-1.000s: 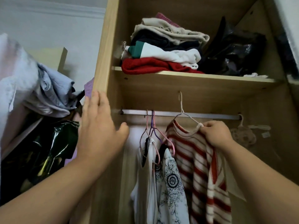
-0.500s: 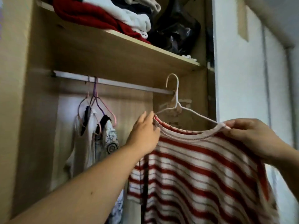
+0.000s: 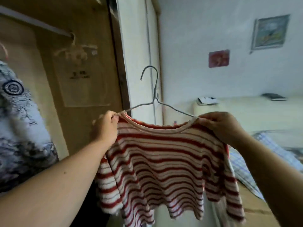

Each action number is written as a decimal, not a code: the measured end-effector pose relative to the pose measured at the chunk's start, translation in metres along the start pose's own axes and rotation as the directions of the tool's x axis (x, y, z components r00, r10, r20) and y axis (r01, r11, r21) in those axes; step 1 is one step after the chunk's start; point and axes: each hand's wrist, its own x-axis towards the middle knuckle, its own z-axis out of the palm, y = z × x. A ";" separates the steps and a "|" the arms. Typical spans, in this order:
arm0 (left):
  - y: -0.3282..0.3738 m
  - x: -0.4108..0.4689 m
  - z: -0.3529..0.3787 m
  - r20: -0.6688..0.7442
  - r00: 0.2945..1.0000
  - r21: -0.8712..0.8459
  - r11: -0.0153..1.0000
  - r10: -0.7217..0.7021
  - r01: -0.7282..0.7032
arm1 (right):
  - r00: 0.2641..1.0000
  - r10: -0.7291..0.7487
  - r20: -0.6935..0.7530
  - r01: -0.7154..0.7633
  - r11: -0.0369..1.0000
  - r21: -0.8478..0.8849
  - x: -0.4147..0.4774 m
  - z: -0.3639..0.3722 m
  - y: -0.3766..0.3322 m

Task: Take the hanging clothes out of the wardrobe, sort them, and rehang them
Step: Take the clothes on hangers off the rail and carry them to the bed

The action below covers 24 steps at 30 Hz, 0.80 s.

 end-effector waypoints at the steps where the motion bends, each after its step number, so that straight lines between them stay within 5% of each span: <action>1: 0.003 -0.014 0.002 -0.024 0.999 0.026 0.999 0.036 -0.036 | 0.997 0.052 -0.048 -0.054 0.998 -0.034 -0.021 -0.001 0.002; 8: 0.030 -0.115 0.026 0.052 0.968 -0.028 0.970 0.244 -0.243 | 0.902 0.367 -0.227 -0.409 0.895 -0.177 -0.192 -0.029 0.015; 14: 0.073 -0.217 0.062 0.306 0.879 -0.123 0.931 0.366 -0.345 | 0.700 0.641 -0.314 -0.704 0.693 -0.153 -0.339 -0.058 0.037; 17: 0.106 -0.279 0.086 0.446 0.785 -0.208 0.903 0.429 -0.375 | 0.589 0.726 -0.354 -0.800 0.586 -0.130 -0.414 -0.080 0.047; 24: 0.207 -0.455 0.128 0.700 0.445 -0.417 0.826 0.558 -0.380 | 0.223 0.851 -0.476 -0.958 0.281 0.053 -0.589 -0.156 0.058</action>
